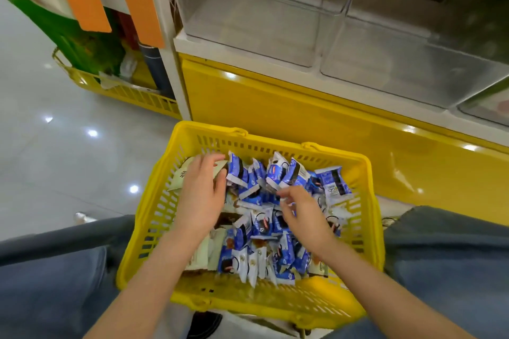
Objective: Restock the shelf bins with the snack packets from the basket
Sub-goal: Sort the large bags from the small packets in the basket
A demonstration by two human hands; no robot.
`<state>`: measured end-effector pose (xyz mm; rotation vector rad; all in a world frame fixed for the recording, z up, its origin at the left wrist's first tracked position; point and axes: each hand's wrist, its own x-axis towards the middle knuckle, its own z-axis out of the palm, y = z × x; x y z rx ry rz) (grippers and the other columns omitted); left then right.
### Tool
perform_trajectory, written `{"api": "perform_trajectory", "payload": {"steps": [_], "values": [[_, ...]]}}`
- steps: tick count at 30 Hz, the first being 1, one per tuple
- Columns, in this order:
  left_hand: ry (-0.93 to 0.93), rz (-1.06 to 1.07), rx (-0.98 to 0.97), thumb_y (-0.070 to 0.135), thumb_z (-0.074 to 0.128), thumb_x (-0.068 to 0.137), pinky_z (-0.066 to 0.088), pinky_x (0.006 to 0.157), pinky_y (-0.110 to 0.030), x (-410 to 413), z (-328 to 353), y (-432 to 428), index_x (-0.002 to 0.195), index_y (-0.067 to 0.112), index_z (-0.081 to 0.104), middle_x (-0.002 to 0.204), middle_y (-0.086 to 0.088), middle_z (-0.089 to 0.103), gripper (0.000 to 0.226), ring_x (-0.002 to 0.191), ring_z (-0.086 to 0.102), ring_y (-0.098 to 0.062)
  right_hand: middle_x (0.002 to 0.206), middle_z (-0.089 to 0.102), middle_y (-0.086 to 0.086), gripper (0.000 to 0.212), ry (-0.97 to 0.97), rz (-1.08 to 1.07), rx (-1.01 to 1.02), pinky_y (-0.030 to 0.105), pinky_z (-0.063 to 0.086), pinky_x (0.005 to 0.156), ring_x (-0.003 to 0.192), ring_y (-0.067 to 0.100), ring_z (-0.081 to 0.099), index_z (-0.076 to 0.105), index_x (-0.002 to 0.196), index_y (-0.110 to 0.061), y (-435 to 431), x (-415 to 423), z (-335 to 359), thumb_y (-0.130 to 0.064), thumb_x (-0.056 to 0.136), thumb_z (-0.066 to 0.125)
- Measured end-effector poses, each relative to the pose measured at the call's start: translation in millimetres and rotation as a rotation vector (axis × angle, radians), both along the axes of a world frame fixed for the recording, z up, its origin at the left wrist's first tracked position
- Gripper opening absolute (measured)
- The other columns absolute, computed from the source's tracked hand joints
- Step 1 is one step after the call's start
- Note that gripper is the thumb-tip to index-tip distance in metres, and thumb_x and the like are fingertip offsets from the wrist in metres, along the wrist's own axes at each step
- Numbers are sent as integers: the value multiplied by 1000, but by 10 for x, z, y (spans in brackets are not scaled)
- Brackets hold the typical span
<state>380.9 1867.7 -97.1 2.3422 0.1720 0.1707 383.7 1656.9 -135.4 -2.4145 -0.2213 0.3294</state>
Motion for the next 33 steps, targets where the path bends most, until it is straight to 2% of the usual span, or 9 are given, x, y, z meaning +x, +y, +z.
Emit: {"api": "perform_trajectory", "payload": {"steps": [7,11,14,17,20,23,28,31,33], "values": [[211,390,-82,18,40,98,40,87,-40,-412,-344,809,123,6,47,114,-15,54,29,104,52,-29,138,41,6,51,513,264,-176,29,37,102,123,20,45,37,139,-13,448,-480,-603,-36,96,49],[290,329,-100,28,34,99,34,60,-31,-504,-509,857,103,17,42,73,3,51,13,68,52,-20,133,49,8,49,456,258,-313,27,37,97,122,21,45,46,133,-13,580,-568,-722,-41,93,52],[263,331,-119,32,32,99,31,50,-24,-499,-518,856,96,20,39,72,5,52,14,65,53,-13,121,56,5,40,443,292,-372,28,43,86,109,20,54,53,125,-17,608,-506,-659,-39,92,55],[314,370,-184,27,34,99,39,61,-26,-458,-463,828,108,14,46,94,-6,56,20,83,56,-22,82,58,-4,22,426,271,-305,27,42,69,77,14,56,60,107,-19,587,-425,-508,-35,92,56],[291,406,-60,17,44,96,39,94,-39,-469,-335,758,133,8,40,127,-14,42,38,112,46,-28,71,53,-12,14,342,237,-211,13,36,57,64,2,48,65,95,-18,503,-288,-250,-30,91,58],[137,252,-35,22,53,92,34,100,-31,-513,-176,591,136,20,37,133,1,40,47,122,39,-15,70,55,-20,13,236,284,-171,12,37,58,61,-6,51,69,96,-21,405,-117,98,-27,90,60],[538,-416,-370,55,61,78,36,100,-19,-580,-106,231,134,37,35,129,21,39,65,119,41,3,76,66,-23,17,218,372,20,11,48,67,69,-7,62,73,101,-22,484,18,531,-22,85,68],[569,-437,-468,41,63,84,40,77,-2,-628,-176,174,124,34,44,110,21,56,45,97,54,10,71,68,-28,12,267,338,230,6,47,65,72,-8,64,74,90,-24,639,70,604,-15,83,69],[541,-327,-526,37,60,87,43,77,-5,-626,-199,210,120,32,43,108,19,58,37,95,55,11,75,71,-19,13,260,232,339,8,48,65,72,-4,65,71,89,-26,707,119,534,-15,87,65]]}}
